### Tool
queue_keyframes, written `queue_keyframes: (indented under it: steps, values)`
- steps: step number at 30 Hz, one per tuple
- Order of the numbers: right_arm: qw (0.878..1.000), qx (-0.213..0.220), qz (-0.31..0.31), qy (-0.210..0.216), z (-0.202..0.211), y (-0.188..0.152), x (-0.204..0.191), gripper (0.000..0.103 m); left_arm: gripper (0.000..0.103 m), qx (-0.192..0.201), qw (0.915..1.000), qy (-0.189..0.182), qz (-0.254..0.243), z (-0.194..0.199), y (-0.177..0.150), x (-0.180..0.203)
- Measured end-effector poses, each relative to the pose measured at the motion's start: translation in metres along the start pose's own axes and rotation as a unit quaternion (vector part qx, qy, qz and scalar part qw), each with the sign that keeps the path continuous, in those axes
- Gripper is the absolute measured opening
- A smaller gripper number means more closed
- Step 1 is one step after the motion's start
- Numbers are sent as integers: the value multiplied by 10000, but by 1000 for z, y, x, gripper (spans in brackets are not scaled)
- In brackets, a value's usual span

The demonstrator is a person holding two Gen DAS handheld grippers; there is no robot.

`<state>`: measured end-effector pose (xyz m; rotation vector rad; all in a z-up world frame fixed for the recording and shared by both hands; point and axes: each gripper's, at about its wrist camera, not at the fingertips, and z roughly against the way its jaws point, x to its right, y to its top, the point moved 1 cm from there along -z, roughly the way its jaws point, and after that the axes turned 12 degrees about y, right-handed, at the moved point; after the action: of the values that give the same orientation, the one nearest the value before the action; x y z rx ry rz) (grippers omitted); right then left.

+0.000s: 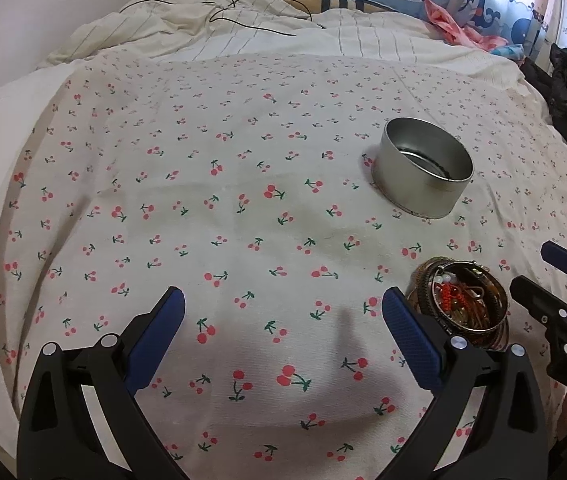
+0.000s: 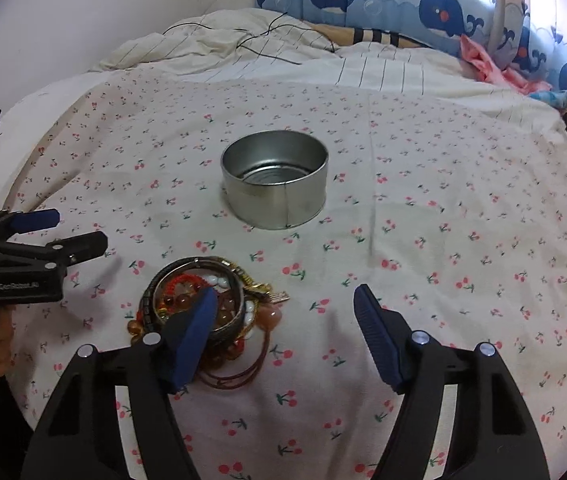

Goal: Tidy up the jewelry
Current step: 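Move both tools toward the jewelry dish, then grasp the silver hoop with the right tool while the left tool grasps the black cord bracelet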

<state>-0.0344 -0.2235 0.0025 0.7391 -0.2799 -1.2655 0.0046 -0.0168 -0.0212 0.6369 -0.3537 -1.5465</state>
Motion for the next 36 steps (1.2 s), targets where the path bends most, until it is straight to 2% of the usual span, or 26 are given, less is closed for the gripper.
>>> queue_keyframes:
  steps: [3, 8, 28, 30, 32, 36]
  values:
    - [9999, -11, -115, 8, -1, 0, 4, 70, 95, 12, 10000, 24, -55, 1, -1, 3]
    - [9999, 67, -131, -45, 2, 0, 6, 76, 95, 11, 9999, 55, -98, 1, 0, 4]
    - [9999, 13, -118, 21, -2, -1, 4, 76, 95, 23, 9998, 113, -138, -2, 0, 3]
    - [9999, -14, -53, 95, -3, -1, 2, 71, 95, -9, 9999, 111, -107, -4, 1, 1]
    - [9998, -84, -25, 163, -5, -2, 1, 53, 95, -43, 9999, 105, -73, -6, 1, -2]
    - [9993, -189, -69, 304, -11, -2, 3, 45, 95, -67, 9999, 111, -36, -10, 2, -4]
